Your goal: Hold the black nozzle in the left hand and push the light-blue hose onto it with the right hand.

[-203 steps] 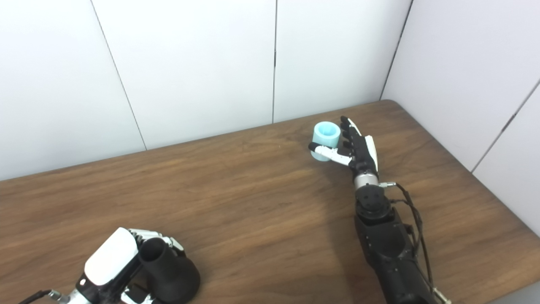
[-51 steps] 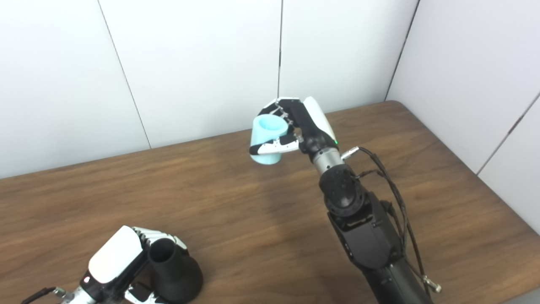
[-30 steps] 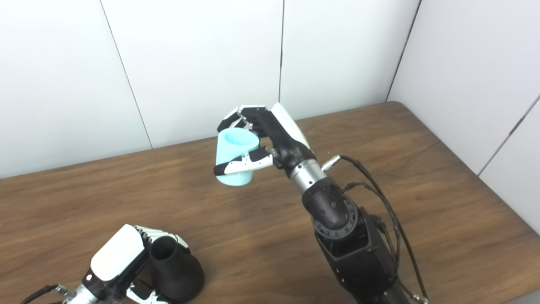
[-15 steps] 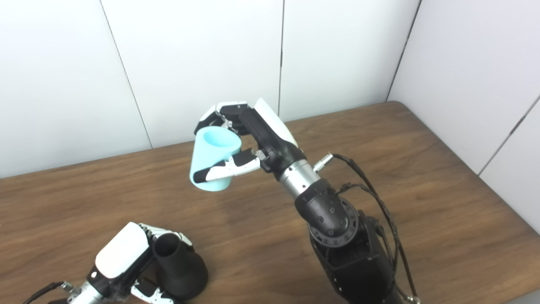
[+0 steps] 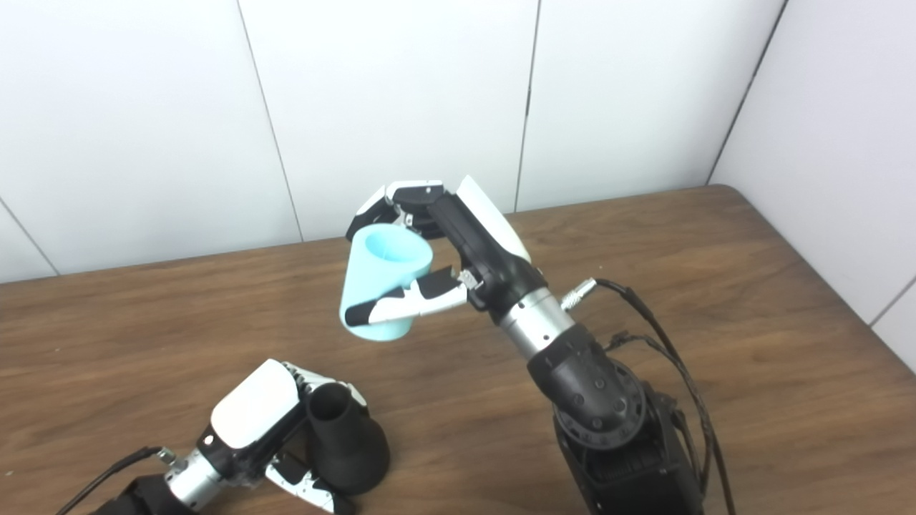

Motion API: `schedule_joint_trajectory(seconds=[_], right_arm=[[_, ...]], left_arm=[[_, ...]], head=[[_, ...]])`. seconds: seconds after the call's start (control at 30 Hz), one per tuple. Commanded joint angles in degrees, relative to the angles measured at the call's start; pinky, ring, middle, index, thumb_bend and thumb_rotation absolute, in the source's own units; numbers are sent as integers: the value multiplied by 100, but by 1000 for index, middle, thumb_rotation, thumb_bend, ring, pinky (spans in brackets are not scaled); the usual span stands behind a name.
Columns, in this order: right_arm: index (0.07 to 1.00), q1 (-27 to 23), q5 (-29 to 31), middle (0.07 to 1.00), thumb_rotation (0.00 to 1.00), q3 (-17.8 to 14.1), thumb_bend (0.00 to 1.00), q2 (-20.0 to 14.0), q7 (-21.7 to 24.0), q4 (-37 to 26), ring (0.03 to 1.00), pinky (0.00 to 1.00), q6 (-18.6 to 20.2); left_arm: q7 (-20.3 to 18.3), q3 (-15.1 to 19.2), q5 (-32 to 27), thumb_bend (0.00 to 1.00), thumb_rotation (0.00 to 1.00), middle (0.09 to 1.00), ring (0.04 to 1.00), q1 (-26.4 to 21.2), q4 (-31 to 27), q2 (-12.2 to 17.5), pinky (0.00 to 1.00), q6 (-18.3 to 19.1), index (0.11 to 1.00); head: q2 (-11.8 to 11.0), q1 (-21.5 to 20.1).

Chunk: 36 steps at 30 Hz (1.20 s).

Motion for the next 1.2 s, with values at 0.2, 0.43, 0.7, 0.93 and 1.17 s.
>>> schedule_joint_trajectory(seconds=[0.2,0.43,0.7,0.93,1.17], right_arm=[[491,47,48,481,0,109,523,30,33,-133,164,101,-342],[505,140,138,470,0,110,521,68,38,-88,140,82,-455],[491,226,170,481,0,144,522,94,57,-36,233,148,-500],[504,275,75,473,0,243,521,132,61,34,132,81,-501],[491,334,89,481,0,333,523,132,67,203,168,102,-796]], left_arm=[[-186,-74,86,525,0,472,228,292,244,-199,157,67,482],[-196,-50,200,525,0,470,218,301,210,-236,150,67,483],[-306,51,206,526,0,471,180,331,178,-275,123,66,482],[-336,102,250,525,0,473,224,352,155,-308,157,68,482],[-445,177,304,526,0,471,178,394,110,-362,125,66,482]], head=[[61,163],[89,244],[117,324],[119,363],[132,404]])
